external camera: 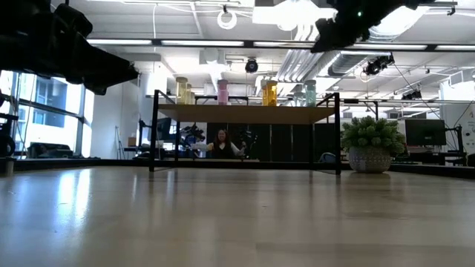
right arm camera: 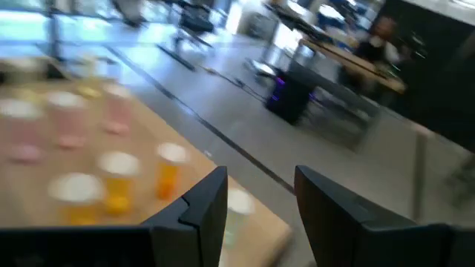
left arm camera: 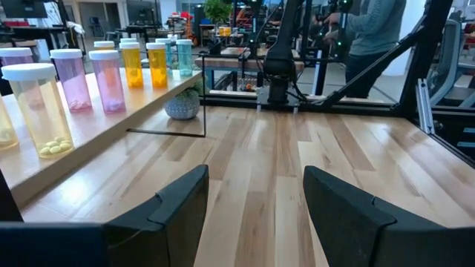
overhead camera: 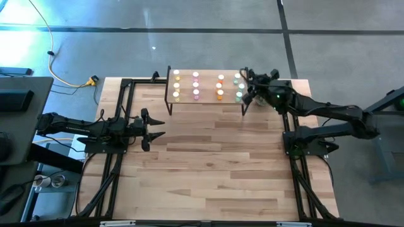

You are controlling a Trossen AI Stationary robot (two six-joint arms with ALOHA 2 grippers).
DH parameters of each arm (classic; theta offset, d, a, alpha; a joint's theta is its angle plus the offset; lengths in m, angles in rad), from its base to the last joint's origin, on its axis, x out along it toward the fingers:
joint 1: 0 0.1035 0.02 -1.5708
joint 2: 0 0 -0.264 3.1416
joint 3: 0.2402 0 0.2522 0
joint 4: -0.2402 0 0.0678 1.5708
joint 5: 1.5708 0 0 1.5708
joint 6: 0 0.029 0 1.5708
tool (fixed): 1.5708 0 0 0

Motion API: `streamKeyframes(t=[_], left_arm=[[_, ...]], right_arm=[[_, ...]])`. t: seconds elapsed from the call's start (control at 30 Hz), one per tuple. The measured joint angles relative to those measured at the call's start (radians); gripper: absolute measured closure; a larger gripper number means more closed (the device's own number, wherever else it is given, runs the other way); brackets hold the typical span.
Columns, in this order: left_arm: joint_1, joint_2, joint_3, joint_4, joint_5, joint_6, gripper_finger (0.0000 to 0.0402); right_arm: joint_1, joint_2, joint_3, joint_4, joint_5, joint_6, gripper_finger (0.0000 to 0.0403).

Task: Pick and place medicine bottles onto shelf by color
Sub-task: Adjust the blue pill bottle on the shelf

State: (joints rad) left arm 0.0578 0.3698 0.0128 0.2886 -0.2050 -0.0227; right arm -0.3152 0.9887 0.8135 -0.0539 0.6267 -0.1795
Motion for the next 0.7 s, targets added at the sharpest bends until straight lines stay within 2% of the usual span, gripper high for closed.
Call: streamKeyframes(t=[0.07, 0.3, 0.47, 0.7], left_arm=[[0.000, 0.000, 0.000, 0.000, 0.000, 0.000, 0.0190], [0.000, 0.000, 0.000, 0.000, 0.000, 0.000, 0.0190], [0.000, 0.000, 0.000, 0.000, 0.000, 0.000, 0.0190], [0.000, 0.000, 0.000, 0.000, 0.000, 0.000, 0.0190]], right_arm=[[-0.039, 0.005, 0.000, -0.020, 0.003, 0.022, 0.0253], [-0.199, 0.007, 0.000, -0.184, -0.146, 0.135, 0.0253], [-0.278, 0.010, 0.000, -0.197, -0.273, 0.176, 0.0253], [-0.334, 0.086, 0.000, -0.212, -0.351, 0.225, 0.0253]])
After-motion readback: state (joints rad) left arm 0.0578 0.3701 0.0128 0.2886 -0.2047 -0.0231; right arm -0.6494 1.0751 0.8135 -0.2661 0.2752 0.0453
